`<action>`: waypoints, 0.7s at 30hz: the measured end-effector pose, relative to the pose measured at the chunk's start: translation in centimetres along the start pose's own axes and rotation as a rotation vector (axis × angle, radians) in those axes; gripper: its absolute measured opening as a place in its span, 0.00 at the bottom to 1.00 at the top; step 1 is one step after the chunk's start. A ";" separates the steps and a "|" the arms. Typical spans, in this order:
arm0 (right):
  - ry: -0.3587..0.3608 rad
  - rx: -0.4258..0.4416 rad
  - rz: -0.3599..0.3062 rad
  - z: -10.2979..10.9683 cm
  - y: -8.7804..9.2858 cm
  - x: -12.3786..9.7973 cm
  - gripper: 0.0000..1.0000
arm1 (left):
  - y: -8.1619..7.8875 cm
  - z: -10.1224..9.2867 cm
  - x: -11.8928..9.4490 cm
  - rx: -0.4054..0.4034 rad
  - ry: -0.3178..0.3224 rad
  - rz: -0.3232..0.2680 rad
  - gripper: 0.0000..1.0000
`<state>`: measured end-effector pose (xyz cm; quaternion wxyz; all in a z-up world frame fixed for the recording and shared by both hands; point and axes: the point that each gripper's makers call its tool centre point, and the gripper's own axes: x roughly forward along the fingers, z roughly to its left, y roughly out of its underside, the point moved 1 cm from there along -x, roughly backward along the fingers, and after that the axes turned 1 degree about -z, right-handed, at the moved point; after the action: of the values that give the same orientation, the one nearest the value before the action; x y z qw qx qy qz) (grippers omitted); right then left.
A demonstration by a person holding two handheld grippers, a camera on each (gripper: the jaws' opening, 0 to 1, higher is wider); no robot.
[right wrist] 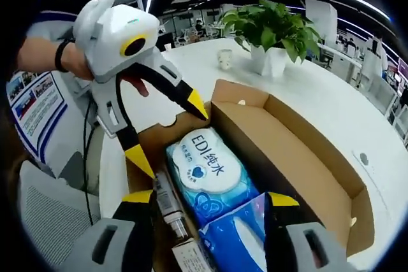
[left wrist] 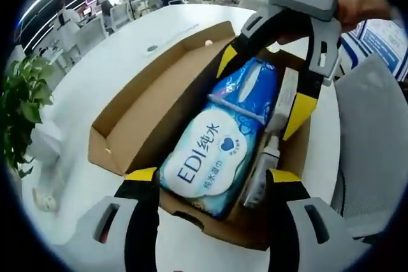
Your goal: Operate the shoe box by opening the lid, removing the specified soft item, and placing it in the target area until the item is outside and the box remains undamaged.
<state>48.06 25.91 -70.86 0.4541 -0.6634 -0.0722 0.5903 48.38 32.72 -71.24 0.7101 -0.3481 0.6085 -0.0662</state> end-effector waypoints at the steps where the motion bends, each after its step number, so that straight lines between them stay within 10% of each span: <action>1: -0.003 -0.013 0.007 0.0 -0.1 0.2 0.69 | 0.0 0.0 0.1 0.007 0.001 0.001 0.66; 21: -0.061 -0.143 0.131 -0.8 2.0 4.4 0.67 | 1.3 1.3 4.3 0.200 0.035 0.112 0.68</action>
<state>49.13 27.19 -75.49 0.3635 -0.6790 -0.0843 0.6322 50.25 31.96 -75.48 0.7332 -0.2396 0.6296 -0.0927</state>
